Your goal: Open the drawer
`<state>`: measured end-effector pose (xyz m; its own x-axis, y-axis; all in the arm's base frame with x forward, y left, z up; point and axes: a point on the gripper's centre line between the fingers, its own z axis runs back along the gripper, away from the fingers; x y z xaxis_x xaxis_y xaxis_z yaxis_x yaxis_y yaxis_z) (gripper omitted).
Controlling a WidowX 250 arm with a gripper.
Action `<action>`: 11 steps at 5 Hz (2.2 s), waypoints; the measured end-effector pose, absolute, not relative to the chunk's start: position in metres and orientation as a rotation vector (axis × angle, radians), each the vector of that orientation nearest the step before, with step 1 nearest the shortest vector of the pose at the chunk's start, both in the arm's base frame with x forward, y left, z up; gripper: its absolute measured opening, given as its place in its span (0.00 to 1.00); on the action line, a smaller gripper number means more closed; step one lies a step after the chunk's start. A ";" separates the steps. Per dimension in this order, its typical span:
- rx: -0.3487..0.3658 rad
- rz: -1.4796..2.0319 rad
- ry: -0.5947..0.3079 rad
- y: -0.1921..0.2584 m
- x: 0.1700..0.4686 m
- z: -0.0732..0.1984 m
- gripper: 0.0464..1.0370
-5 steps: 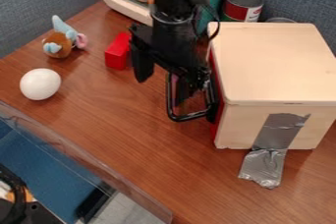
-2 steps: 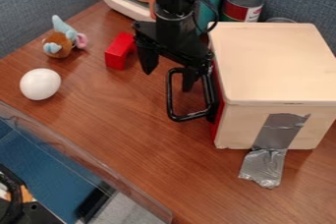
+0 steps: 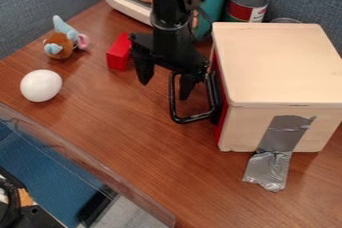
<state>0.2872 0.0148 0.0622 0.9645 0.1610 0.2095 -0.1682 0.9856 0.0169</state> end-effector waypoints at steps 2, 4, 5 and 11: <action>-0.059 0.192 -0.162 0.000 0.290 0.037 0.96; -0.119 0.191 -0.119 -0.007 0.287 0.016 0.73; -0.086 0.167 -0.103 -0.006 0.283 0.016 0.42; 0.219 0.161 0.034 0.058 0.221 0.042 0.30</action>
